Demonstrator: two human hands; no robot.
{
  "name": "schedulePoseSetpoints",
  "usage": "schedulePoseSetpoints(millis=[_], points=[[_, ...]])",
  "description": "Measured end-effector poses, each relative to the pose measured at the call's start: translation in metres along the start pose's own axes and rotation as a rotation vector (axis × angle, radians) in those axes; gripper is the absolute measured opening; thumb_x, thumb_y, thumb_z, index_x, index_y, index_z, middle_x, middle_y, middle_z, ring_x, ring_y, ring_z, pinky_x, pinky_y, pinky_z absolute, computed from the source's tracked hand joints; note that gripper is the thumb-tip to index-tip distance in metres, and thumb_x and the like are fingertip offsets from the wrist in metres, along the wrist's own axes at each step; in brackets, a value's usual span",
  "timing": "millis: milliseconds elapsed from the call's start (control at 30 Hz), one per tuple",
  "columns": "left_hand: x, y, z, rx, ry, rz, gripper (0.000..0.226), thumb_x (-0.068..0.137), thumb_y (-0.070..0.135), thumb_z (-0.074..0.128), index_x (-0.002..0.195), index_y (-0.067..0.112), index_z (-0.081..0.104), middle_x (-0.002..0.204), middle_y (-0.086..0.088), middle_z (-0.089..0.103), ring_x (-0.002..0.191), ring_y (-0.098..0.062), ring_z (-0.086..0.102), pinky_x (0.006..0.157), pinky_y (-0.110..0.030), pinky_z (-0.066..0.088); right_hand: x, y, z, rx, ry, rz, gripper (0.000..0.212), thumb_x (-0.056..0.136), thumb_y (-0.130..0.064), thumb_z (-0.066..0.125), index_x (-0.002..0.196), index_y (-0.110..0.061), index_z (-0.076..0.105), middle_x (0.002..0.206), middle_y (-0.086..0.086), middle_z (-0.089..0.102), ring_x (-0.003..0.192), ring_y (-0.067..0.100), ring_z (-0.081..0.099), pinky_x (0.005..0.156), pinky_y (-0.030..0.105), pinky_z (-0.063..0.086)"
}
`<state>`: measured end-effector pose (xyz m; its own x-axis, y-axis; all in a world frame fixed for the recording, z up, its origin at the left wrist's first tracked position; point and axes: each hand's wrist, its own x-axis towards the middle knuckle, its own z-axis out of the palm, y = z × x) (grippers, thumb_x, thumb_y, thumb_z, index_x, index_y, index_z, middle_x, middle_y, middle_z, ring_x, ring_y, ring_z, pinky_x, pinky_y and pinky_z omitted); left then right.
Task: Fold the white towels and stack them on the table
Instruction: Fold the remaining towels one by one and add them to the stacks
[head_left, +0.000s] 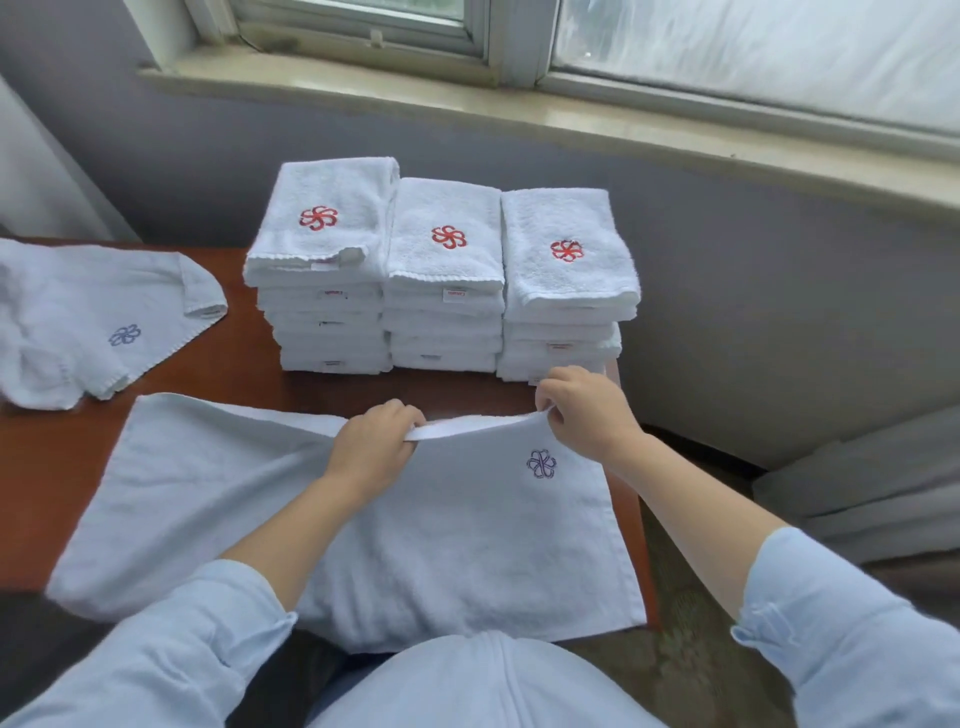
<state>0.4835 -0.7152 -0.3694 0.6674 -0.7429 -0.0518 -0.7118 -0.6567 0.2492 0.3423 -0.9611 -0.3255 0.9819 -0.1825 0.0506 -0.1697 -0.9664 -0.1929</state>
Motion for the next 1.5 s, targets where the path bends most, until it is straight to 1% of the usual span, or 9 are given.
schedulePoseSetpoints(millis=[167,333,500,633,767,967,1200,1300,1500], points=[[-0.023,0.001,0.024,0.027,-0.235,0.058,0.024,0.093,0.03,0.056,0.117,0.028,0.059,0.114,0.007,0.055,0.109,-0.016,0.055,0.082,-0.031,0.041,-0.031,0.0,0.021,-0.025,-0.164,-0.016,0.029,0.083,0.002,0.05,0.093,-0.016,0.07,0.098,-0.003,0.065,0.092,0.02,0.058,0.073,0.028,0.043],[-0.034,0.003,0.039,0.044,-0.457,0.086,0.052,0.084,0.045,0.062,0.132,0.035,0.044,0.121,0.007,0.046,0.112,-0.016,0.052,0.078,-0.03,0.042,-0.053,-0.003,0.047,0.003,-0.54,0.133,0.031,0.089,-0.016,0.054,0.117,-0.026,0.064,0.12,-0.005,0.059,0.103,0.017,0.055,0.076,0.026,0.042],[-0.036,0.01,0.047,0.194,-0.49,0.137,0.084,0.081,0.048,0.065,0.151,0.037,0.02,0.127,0.002,0.035,0.115,-0.017,0.042,0.073,-0.028,0.041,-0.059,-0.036,0.072,0.2,-0.421,0.186,0.042,0.091,-0.025,0.051,0.133,-0.024,0.055,0.136,-0.003,0.049,0.122,0.02,0.046,0.085,0.034,0.047],[-0.036,0.019,0.057,0.23,-0.475,0.113,0.083,0.087,0.041,0.062,0.155,0.035,0.015,0.142,0.0,0.027,0.127,-0.019,0.035,0.078,-0.027,0.041,-0.066,-0.052,0.092,0.142,-0.435,0.238,0.043,0.086,-0.015,0.052,0.129,-0.017,0.049,0.137,0.003,0.037,0.125,0.029,0.035,0.081,0.03,0.04],[-0.022,0.028,0.061,0.203,-0.455,0.163,0.078,0.096,0.031,0.057,0.157,0.03,0.008,0.162,-0.003,0.008,0.145,-0.022,0.017,0.096,-0.029,0.043,-0.065,-0.041,0.089,0.091,-0.405,0.313,0.049,0.085,-0.018,0.054,0.132,-0.019,0.042,0.139,0.004,0.034,0.125,0.029,0.033,0.094,0.035,0.04],[-0.004,0.046,0.062,0.048,-0.521,0.248,0.075,0.096,0.023,0.053,0.158,0.031,0.01,0.166,0.003,-0.003,0.152,-0.018,0.001,0.113,-0.036,0.033,-0.068,-0.008,0.077,0.09,-0.427,0.425,0.052,0.089,-0.02,0.053,0.139,-0.021,0.04,0.151,0.003,0.028,0.137,0.025,0.029,0.108,0.04,0.033],[-0.025,0.002,0.035,-0.237,-0.16,0.133,0.044,0.091,0.02,0.06,0.134,0.028,0.055,0.137,0.01,0.05,0.129,-0.011,0.044,0.094,-0.024,0.041,-0.035,-0.039,0.073,0.252,-0.266,0.343,0.049,0.091,-0.022,0.054,0.139,-0.022,0.046,0.142,-0.003,0.043,0.127,0.019,0.042,0.089,0.028,0.042],[-0.041,-0.039,0.017,-0.221,-0.061,0.004,0.038,0.091,0.021,0.06,0.129,0.028,0.058,0.13,0.012,0.053,0.121,-0.011,0.05,0.086,-0.025,0.044,-0.002,-0.082,0.075,0.35,-0.258,0.232,0.051,0.091,-0.025,0.054,0.141,-0.025,0.044,0.143,-0.007,0.042,0.13,0.015,0.04,0.085,0.027,0.042],[-0.077,-0.143,-0.013,-0.177,-0.016,-0.271,0.037,0.094,0.024,0.06,0.13,0.028,0.057,0.136,0.01,0.051,0.126,-0.012,0.047,0.093,-0.028,0.045,0.067,-0.175,0.089,0.416,-0.246,0.074,0.053,0.09,-0.029,0.056,0.142,-0.026,0.044,0.142,-0.008,0.045,0.129,0.015,0.042,0.091,0.028,0.043]])
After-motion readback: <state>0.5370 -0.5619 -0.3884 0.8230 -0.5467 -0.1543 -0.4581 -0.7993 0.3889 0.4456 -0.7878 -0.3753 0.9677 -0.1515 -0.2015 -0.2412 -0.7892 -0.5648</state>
